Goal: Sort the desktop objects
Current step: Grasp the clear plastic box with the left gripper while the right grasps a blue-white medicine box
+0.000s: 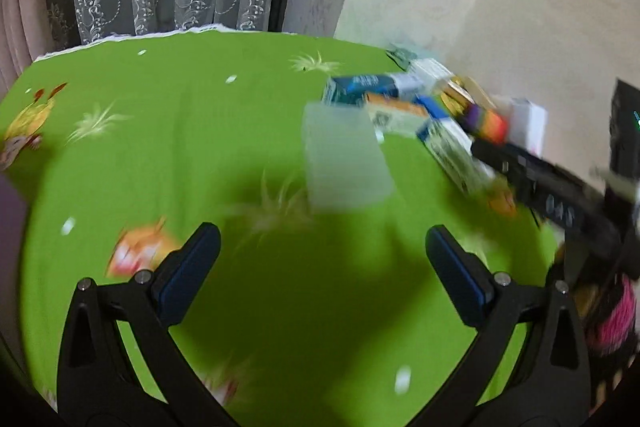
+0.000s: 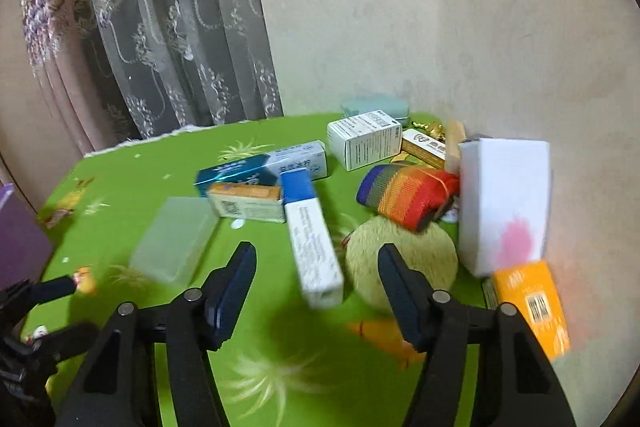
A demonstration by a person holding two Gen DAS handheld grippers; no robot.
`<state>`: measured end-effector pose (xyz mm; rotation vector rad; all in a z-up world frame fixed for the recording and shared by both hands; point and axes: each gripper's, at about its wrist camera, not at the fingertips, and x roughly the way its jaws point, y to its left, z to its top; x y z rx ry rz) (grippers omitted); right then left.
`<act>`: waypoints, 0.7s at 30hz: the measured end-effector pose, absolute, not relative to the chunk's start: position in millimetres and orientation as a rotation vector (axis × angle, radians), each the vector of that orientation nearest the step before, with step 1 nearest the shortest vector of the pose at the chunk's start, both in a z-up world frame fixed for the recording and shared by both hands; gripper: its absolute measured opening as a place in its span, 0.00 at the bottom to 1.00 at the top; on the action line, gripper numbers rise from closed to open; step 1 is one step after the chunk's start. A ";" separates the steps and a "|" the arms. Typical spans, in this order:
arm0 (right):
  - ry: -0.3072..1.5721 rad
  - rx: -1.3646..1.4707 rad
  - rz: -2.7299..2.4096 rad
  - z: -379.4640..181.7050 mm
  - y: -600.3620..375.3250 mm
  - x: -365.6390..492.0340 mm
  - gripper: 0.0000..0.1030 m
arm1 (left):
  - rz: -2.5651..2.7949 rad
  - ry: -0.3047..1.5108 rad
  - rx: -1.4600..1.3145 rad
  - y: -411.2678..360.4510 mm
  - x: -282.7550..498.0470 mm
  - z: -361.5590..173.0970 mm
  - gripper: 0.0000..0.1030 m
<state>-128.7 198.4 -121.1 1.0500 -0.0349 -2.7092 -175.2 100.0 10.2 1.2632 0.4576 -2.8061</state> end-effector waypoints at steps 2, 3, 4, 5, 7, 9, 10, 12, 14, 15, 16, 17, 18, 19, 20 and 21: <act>0.022 1.066 -2.676 -124.5 188.8 -142.4 0.58 | -2.787 0.428 1.275 102.9 -194.9 7.5 0.99; 0.054 1.073 -2.666 -125.3 184.1 -146.5 0.55 | -2.767 0.399 1.286 105.1 -205.4 5.0 0.99; 0.093 1.082 -2.657 -127.0 179.3 -151.5 0.52 | -2.751 0.373 1.291 106.9 -213.6 3.2 0.99; 0.132 1.095 -2.648 -129.2 175.0 -157.4 0.50 | -2.732 0.345 1.296 108.8 -221.5 1.1 0.99; 0.203 1.144 -2.623 -136.3 168.3 -169.3 0.47 | -2.686 0.282 1.324 112.5 -238.2 -6.9 0.99; 0.251 1.214 -2.580 -145.2 165.3 -179.1 0.41 | -2.637 0.205 1.372 117.5 -253.1 -14.7 0.99; 0.248 1.213 -2.565 -147.5 164.4 -180.3 0.38 | -2.629 0.180 1.389 119.9 -255.9 -15.7 0.99; 0.220 1.210 -2.553 -147.3 167.1 -176.3 0.25 | -2.626 0.140 1.399 124.0 -257.5 -15.1 0.99; 0.189 1.209 -2.546 -146.8 170.5 -166.6 0.24 | -2.652 0.133 1.375 124.7 -252.4 -12.1 0.74; 0.171 1.211 -2.543 -146.0 171.7 -161.6 0.24 | -2.681 0.110 1.352 126.8 -247.1 -8.5 0.61; 0.142 1.214 -2.540 -145.4 173.7 -153.8 0.24 | -2.683 0.082 1.353 129.0 -241.8 -6.5 0.56; 0.119 1.217 -2.540 -144.2 175.8 -147.4 0.24 | -2.687 0.095 1.357 128.7 -237.6 -6.0 0.55; 0.095 1.220 -2.542 -143.2 176.5 -139.9 0.24 | -2.697 0.117 1.364 127.1 -230.6 -5.6 0.55; 0.066 1.222 -2.543 -142.3 177.2 -130.2 0.24 | -2.707 0.119 1.363 125.9 -221.3 -5.1 0.55; 0.041 1.222 -2.543 -140.4 175.7 -120.6 0.24 | -2.711 0.119 1.357 124.5 -213.7 -4.5 0.55; 0.024 1.220 -2.544 -139.3 174.0 -111.4 0.24 | -2.715 0.123 1.353 122.7 -203.2 -3.2 0.55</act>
